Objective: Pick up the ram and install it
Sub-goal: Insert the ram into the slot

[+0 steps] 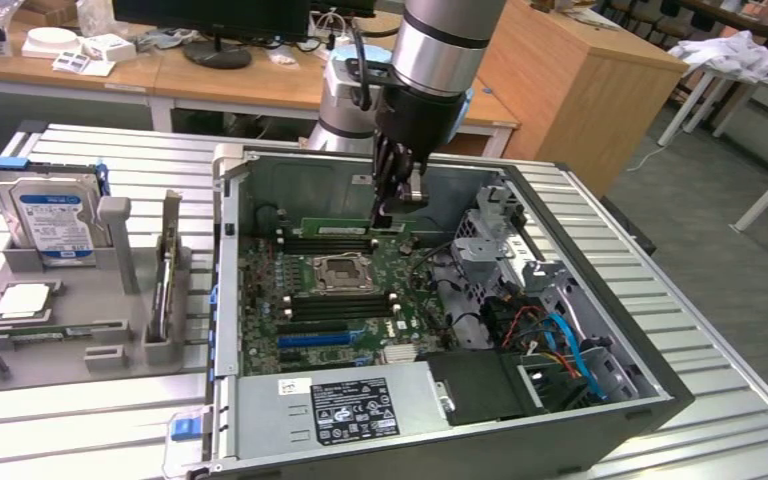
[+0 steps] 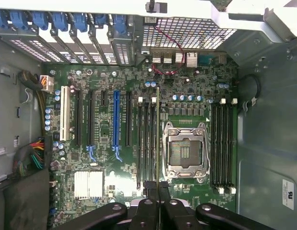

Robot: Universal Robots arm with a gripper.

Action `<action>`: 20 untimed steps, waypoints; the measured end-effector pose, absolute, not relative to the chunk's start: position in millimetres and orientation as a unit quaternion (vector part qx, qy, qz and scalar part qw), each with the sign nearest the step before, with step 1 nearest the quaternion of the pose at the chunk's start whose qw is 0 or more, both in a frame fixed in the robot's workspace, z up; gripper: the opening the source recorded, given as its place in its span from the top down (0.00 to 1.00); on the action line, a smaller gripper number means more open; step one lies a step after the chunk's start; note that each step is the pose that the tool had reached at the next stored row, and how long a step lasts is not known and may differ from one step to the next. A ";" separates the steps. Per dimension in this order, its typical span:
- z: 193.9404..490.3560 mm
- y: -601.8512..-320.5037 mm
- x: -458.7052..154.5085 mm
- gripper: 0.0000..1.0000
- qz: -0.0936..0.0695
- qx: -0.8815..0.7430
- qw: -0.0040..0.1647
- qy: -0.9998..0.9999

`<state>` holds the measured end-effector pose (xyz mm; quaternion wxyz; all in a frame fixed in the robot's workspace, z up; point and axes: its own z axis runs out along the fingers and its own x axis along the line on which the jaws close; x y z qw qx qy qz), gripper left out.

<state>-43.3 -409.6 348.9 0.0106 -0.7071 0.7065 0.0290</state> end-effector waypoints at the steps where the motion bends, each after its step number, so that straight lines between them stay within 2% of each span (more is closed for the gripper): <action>1: 348.8 -409.7 -43.4 0.88 0.029 -0.707 0.011 0.706; 20: 322.2 -409.6 -43.3 0.88 0.029 -0.708 0.011 0.706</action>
